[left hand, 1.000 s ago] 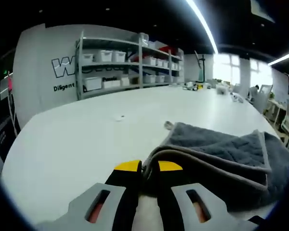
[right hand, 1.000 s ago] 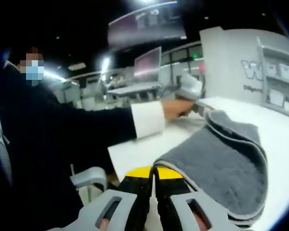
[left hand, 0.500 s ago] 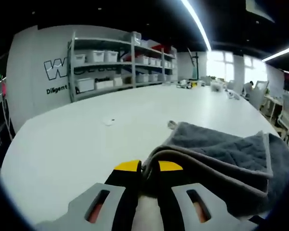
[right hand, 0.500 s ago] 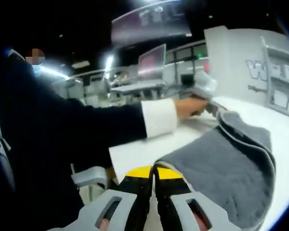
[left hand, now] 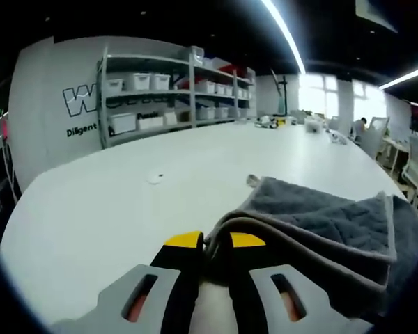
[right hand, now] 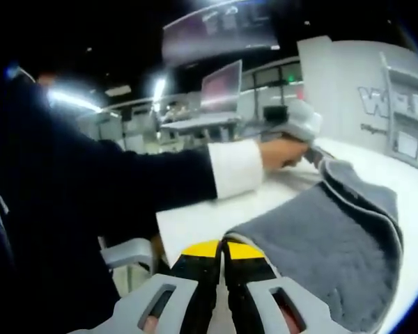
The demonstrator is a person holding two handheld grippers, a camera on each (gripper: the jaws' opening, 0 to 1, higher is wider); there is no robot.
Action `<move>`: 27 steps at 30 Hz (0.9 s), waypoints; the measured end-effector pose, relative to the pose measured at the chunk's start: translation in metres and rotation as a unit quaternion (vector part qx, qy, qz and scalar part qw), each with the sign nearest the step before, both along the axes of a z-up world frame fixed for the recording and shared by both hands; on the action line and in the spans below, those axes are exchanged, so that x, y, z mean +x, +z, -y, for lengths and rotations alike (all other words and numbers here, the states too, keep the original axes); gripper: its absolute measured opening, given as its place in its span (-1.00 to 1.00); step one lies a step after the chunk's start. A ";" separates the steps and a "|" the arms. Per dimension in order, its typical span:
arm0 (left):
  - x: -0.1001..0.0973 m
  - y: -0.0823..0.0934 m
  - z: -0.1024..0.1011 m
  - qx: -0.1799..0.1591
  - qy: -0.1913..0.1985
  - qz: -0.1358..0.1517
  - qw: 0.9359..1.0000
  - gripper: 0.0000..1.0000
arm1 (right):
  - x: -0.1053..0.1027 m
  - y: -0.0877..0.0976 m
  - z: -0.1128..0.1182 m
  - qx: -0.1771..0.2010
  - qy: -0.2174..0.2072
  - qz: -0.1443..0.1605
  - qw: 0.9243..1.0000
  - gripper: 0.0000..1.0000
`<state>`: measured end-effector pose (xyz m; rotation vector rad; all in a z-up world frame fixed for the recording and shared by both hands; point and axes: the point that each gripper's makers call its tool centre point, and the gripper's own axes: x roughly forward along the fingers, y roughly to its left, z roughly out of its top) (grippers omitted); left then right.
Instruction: Open the folded towel by lifting each exposed corner and separating the folded layers until the towel lies flat within the target outline without major curled edges
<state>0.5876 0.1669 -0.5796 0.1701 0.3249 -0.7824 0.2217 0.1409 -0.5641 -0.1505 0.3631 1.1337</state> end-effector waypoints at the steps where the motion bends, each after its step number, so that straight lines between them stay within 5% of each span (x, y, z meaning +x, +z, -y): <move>1: -0.002 0.000 0.000 0.003 0.001 0.003 1.000 -0.74 | 0.001 0.000 0.001 -0.001 0.000 0.003 1.000 -1.00; 6: -0.003 0.002 0.000 0.003 0.005 0.013 1.000 -0.72 | 0.002 0.003 -0.001 -0.029 0.027 0.077 0.996 -1.00; 10: -0.001 0.003 0.002 -0.002 0.010 0.013 1.000 -0.72 | -0.007 0.004 -0.004 -0.018 0.047 0.062 0.997 -1.00; 17: -0.005 0.006 -0.006 0.013 0.025 0.032 0.999 -0.60 | -0.004 0.016 0.003 -0.013 0.036 0.089 0.995 -1.00; 18: -0.005 0.006 -0.007 0.013 0.027 0.034 0.999 -0.55 | 0.015 0.017 0.000 -0.013 0.035 0.092 0.995 -0.98; 24: -0.012 0.013 -0.017 0.012 0.040 0.038 0.998 -0.38 | 0.030 0.023 0.003 -0.009 0.020 0.114 0.993 -0.89; 27: -0.016 0.020 -0.025 -0.016 0.055 0.032 0.998 -0.36 | 0.036 0.028 0.008 -0.003 0.007 0.120 0.993 -0.86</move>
